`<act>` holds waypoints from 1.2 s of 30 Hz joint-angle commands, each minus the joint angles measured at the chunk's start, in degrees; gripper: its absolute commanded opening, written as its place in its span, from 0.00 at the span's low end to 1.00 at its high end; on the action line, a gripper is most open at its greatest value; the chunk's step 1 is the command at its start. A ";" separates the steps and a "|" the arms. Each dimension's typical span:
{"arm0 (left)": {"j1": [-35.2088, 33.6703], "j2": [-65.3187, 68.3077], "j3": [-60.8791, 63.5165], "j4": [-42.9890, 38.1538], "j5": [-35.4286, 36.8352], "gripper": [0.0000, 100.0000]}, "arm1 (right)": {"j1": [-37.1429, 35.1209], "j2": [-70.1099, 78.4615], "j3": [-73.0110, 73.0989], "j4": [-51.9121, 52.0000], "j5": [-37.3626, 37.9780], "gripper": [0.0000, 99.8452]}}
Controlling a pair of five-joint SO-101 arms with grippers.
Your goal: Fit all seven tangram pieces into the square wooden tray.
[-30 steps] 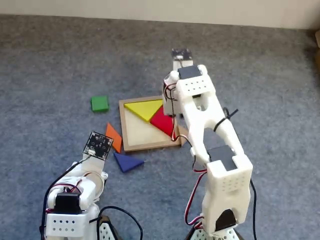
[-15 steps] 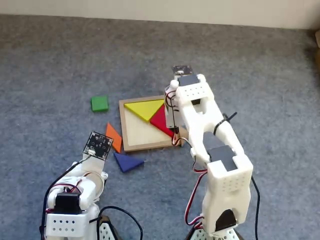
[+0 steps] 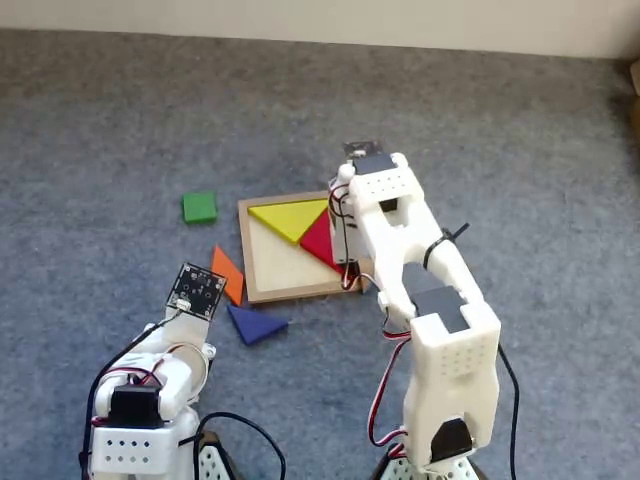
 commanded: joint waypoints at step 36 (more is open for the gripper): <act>-0.57 -1.54 1.10 0.35 -0.62 0.01 | 0.75 -1.27 -0.31 -2.95 7.12 0.09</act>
